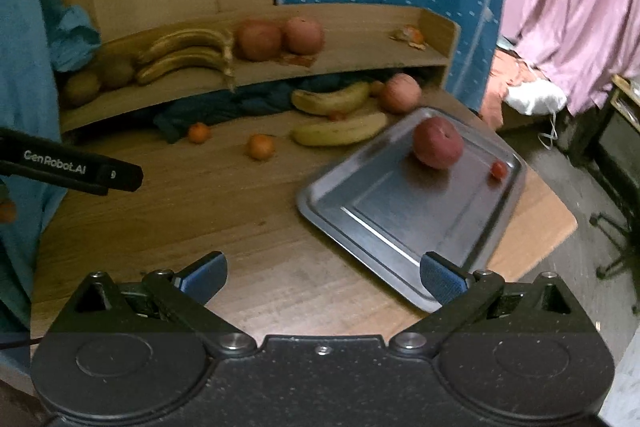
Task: Organize fruits
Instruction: 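Withdraw both tools from the tray back toward the desk fruit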
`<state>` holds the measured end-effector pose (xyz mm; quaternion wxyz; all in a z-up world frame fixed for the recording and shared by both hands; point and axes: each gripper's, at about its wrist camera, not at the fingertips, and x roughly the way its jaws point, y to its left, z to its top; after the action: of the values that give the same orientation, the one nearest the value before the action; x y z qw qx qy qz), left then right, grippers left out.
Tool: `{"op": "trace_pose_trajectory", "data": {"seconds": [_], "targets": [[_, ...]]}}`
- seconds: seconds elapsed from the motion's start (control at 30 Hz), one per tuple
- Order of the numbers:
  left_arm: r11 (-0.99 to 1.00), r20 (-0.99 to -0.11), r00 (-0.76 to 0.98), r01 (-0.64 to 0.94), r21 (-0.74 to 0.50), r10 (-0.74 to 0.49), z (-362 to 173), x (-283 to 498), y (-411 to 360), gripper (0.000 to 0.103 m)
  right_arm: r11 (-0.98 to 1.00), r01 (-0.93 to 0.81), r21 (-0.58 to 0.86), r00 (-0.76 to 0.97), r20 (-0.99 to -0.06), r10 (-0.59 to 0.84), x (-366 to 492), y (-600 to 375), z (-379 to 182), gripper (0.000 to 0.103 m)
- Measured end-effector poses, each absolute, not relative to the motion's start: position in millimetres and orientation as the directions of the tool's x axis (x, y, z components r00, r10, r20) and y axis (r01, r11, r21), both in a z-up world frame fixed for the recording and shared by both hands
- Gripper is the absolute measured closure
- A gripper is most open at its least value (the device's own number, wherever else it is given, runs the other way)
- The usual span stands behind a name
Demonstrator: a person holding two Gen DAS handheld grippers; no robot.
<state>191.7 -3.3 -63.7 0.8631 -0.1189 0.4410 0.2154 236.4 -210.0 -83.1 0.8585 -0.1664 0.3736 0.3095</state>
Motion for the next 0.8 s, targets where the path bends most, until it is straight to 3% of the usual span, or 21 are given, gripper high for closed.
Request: {"op": "trace_pose_trajectory", "data": {"seconds": [0.5, 0.8], "targets": [[0.804, -0.821, 0.467, -0.595, -0.018, 0.327, -72, 203, 23, 0.0, 0.665, -0.743, -0.081, 0.505, -0.72, 0.477, 278, -180, -88, 0.001], [0.751, -0.852, 0.398, -0.66, -0.007, 0.342, -89, 233, 37, 0.0, 0.564, -0.822, -0.074, 0.407, -0.77, 0.491, 315, -158, -109, 0.001]]}}
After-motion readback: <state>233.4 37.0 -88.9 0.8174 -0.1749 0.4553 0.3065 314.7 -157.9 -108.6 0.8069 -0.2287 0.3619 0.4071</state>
